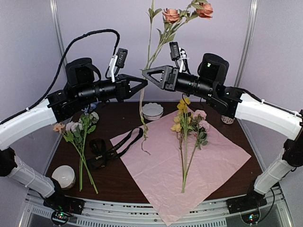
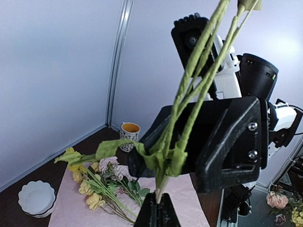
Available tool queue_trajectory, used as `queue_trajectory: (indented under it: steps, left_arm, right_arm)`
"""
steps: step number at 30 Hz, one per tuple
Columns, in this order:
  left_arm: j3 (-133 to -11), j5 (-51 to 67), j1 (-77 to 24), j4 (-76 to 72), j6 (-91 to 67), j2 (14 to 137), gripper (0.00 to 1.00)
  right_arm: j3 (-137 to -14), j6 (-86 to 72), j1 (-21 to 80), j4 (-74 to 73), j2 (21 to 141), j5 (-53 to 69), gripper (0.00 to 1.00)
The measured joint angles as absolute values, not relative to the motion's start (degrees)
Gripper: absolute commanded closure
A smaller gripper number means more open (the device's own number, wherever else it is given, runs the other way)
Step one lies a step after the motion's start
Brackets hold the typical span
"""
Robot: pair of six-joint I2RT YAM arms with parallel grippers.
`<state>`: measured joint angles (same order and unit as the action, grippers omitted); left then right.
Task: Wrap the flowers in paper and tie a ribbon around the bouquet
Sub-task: Pass from the left arm to the right, then place the fake flower on the flattened wrapping paper.
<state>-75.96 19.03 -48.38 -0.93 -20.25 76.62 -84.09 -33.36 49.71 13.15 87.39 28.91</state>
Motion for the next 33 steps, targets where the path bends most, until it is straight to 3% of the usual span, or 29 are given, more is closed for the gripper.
queue_trajectory:
  steps: [3,5,7,9,11,12,14,20,24,28,31,33]
  left_arm:
    - [-77.1,20.8,-48.7,0.6,-19.6,77.7,1.00]
    - [-77.8,21.9,-48.9,1.7,-19.0,78.2,1.00]
    - [-78.2,22.7,-48.9,2.7,-18.6,78.3,1.00]
    - [-78.3,23.2,-48.9,3.2,-18.5,78.3,0.95]
    - [-78.3,23.3,-48.9,3.5,-18.3,78.3,0.37]
    - [-78.3,23.4,-48.8,3.7,-17.9,78.3,0.20]
    - [-78.3,23.3,-48.9,5.0,-17.8,78.3,0.04]
    - [-81.9,12.5,-45.3,19.2,-19.0,78.7,0.09]
    - [-83.2,6.7,-32.3,30.7,-24.0,81.9,0.13]
    - [-75.3,4.2,-21.0,36.8,-26.8,84.9,0.15]
    - [-70.5,1.6,-16.9,42.4,-27.4,86.8,0.26]
    - [-69.4,-0.7,-15.3,45.3,-27.5,87.9,0.36]
  right_arm:
    - [-84.1,-34.3,49.8,13.0,87.7,28.8,0.64]
    - [-84.2,-34.3,49.7,13.1,87.7,28.7,0.76]
    - [-84.2,-34.2,49.6,13.1,87.7,28.6,1.00]
    - [-84.2,-34.7,49.5,12.8,87.7,28.4,1.00]
    - [-84.2,-35.4,49.1,11.9,87.7,28.1,1.00]
    - [-84.2,-35.5,49.0,11.5,87.6,28.0,1.00]
    - [-84.2,-36.2,47.9,9.0,87.2,26.7,1.00]
    - [-83.2,-37.3,39.2,-8.8,83.0,17.4,1.00]
    - [-76.6,-39.4,34.9,-17.8,82.7,14.9,1.00]
    - [-71.2,-40.4,34.6,-24.3,88.7,15.0,1.00]
    - [-69.7,-40.3,34.5,-27.9,94.5,14.1,0.92]
    - [-69.7,-40.1,34.3,-30.1,97.0,12.4,0.78]
